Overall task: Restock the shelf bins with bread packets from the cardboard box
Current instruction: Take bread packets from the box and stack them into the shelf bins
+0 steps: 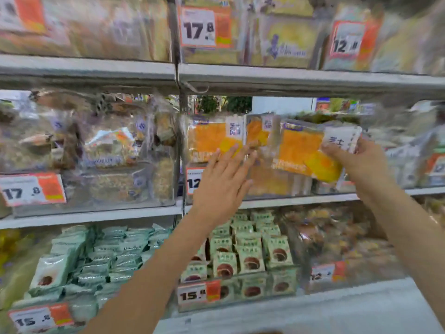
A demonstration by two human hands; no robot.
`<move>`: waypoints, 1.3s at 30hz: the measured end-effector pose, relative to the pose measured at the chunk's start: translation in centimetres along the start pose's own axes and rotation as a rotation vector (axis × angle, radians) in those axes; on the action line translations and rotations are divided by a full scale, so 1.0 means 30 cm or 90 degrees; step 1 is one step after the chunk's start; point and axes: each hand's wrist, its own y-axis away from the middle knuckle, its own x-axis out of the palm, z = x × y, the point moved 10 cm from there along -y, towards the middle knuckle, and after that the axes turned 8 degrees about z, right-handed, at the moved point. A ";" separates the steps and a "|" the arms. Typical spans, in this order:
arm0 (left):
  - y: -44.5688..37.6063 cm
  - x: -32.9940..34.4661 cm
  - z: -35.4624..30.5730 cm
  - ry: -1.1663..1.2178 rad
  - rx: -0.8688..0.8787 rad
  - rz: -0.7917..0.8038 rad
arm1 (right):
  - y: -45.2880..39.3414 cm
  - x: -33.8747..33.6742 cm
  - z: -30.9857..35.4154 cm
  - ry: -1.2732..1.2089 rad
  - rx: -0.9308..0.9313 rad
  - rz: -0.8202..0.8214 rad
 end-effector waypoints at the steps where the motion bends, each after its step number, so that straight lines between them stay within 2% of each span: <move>1: -0.050 0.036 0.024 -0.052 0.005 0.015 | -0.085 -0.009 0.026 0.015 -0.023 -0.017; 4: -0.143 0.113 0.115 -0.144 -0.033 0.015 | -0.311 0.011 0.040 0.059 -0.054 -0.032; 8: -0.156 0.157 0.149 -0.177 -0.029 -0.014 | -0.546 0.139 -0.030 0.107 -0.036 0.029; 13: -0.151 0.149 0.143 -0.192 -0.017 -0.048 | -0.679 0.317 -0.193 0.050 0.107 0.138; 18: -0.146 0.152 0.141 -0.209 -0.010 -0.065 | -0.697 0.486 -0.285 -0.054 0.171 0.252; 21: -0.149 0.150 0.141 -0.212 -0.011 -0.069 | -0.725 0.504 -0.319 -0.028 0.147 0.215; 25: -0.149 0.150 0.141 -0.215 -0.012 -0.062 | -0.727 0.455 -0.315 0.118 0.107 0.112; 36: -0.151 0.155 0.143 -0.213 -0.011 -0.052 | -0.696 0.385 -0.344 0.265 0.221 0.064; 39: -0.150 0.160 0.144 -0.194 -0.013 -0.036 | -0.623 0.362 -0.273 0.238 0.210 0.040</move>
